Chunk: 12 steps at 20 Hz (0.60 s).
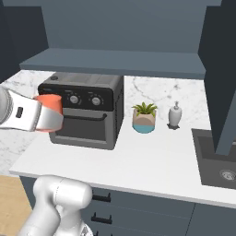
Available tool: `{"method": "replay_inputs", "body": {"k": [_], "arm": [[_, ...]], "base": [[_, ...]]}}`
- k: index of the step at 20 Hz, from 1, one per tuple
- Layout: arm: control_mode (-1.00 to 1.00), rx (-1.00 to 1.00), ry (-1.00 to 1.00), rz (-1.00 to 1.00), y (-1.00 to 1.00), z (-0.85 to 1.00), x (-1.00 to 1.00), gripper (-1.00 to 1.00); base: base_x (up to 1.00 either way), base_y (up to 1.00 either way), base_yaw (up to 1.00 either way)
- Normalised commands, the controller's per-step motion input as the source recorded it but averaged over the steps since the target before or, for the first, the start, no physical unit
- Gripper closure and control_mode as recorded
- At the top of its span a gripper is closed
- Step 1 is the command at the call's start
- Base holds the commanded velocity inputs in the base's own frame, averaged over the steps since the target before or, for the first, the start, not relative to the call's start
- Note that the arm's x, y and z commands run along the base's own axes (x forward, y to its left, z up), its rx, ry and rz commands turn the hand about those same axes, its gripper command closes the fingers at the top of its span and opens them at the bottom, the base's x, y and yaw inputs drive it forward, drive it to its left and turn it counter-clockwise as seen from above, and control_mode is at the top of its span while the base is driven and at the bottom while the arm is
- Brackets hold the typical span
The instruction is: Gather all objects into one cabinet and sort the glasses and bowls to opposite sides.
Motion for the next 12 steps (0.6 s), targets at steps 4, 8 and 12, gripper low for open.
{"method": "replay_inputs", "body": {"k": [4,8,12], "arm": [[-1.0,0.0,0.12,0.03,0.26,0.04,0.01,1.0],[-1.0,0.0,0.04,0.05,0.29,0.0,0.0,1.0],[-1.0,0.0,0.0,0.06,0.15,0.0,0.0,1.0]], "base": [[0.0,0.0,0.0],[0.0,0.0,0.0],[0.0,0.0,0.0]]}}
